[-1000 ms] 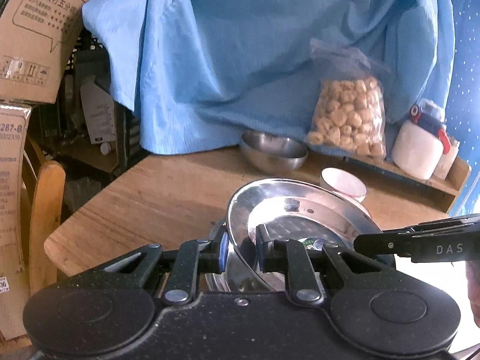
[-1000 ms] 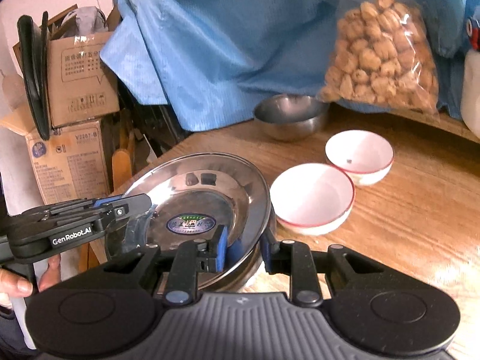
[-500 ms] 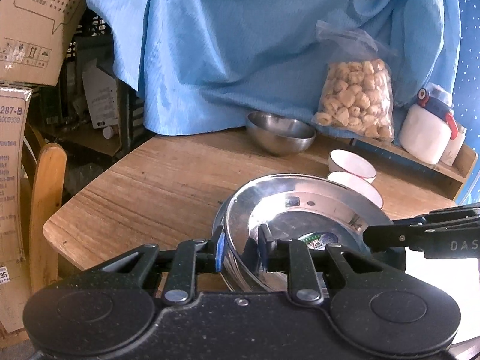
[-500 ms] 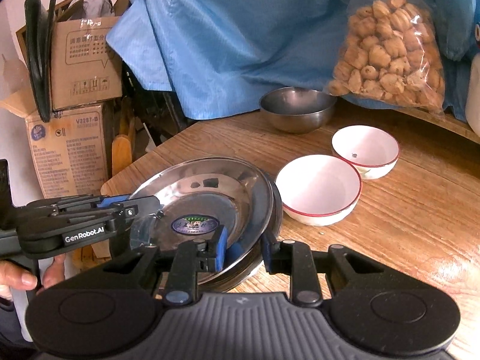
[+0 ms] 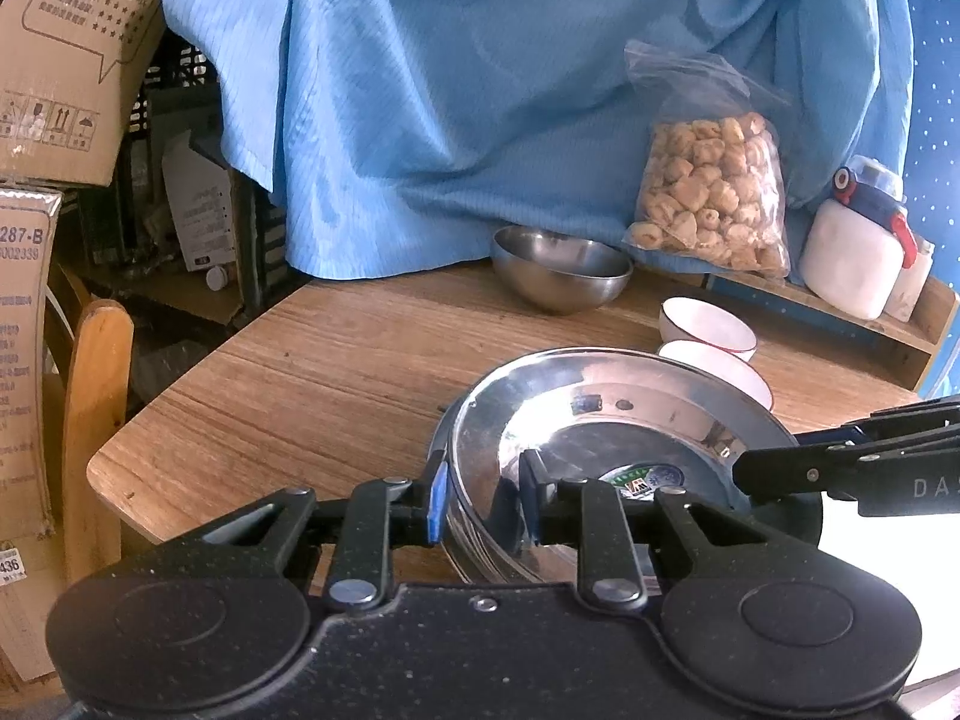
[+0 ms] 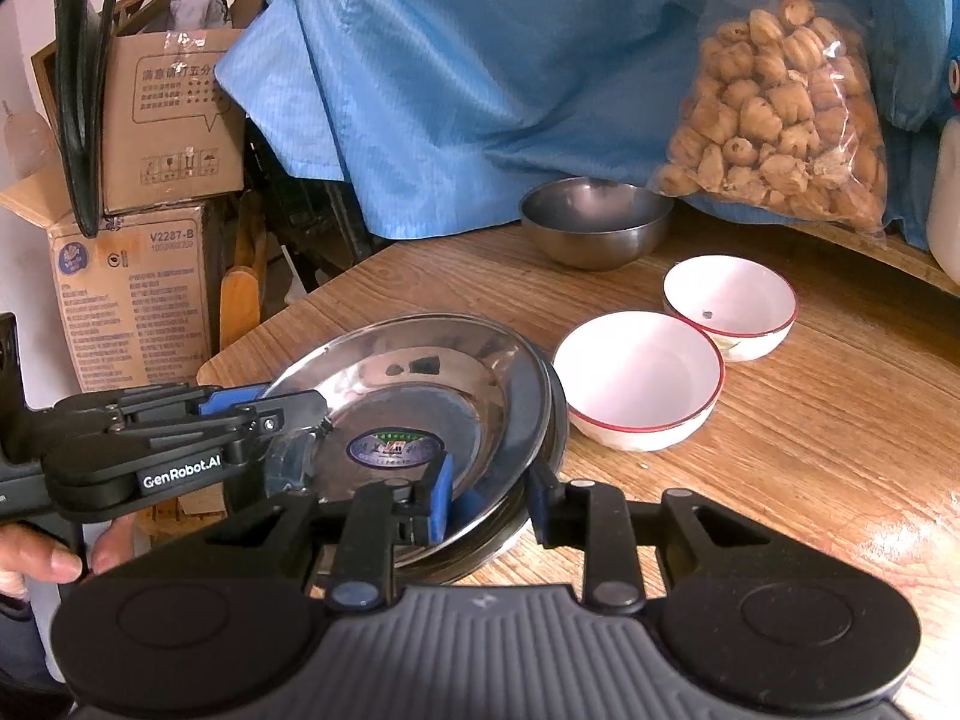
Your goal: Organize plates and bowls
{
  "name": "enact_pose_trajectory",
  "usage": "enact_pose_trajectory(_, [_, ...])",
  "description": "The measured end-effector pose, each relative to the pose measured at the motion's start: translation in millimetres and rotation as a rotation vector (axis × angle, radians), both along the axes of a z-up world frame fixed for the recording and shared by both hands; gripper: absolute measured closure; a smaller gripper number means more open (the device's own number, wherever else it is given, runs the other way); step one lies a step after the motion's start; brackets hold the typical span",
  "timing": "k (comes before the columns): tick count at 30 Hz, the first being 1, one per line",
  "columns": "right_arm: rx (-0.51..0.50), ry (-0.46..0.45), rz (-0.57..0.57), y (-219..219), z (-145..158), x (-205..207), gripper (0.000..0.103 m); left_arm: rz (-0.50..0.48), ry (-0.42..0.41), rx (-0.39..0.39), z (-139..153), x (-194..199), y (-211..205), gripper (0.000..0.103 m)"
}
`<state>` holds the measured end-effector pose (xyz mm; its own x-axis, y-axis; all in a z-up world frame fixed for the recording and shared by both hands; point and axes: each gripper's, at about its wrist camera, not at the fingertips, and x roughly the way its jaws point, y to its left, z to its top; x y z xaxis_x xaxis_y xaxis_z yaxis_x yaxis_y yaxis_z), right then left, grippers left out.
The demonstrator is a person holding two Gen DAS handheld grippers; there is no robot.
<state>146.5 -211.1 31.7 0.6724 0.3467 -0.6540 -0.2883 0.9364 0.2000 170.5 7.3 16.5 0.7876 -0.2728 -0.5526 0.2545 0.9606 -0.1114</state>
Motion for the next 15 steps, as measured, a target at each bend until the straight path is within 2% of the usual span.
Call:
enact_pose_trajectory(3, [-0.012,-0.008,0.004,2,0,-1,0.071,0.002,-0.005,0.01,0,-1,-1,0.076])
enact_pose_trajectory(9, [-0.025,-0.013,-0.005,8,0,-3,0.063,0.006,-0.02,0.017,-2,0,-1,0.076])
enact_pose_trajectory(15, [-0.087,-0.03,-0.004,14,1,-3,0.059,0.005,-0.03,0.011,-2,-1,-1,0.077])
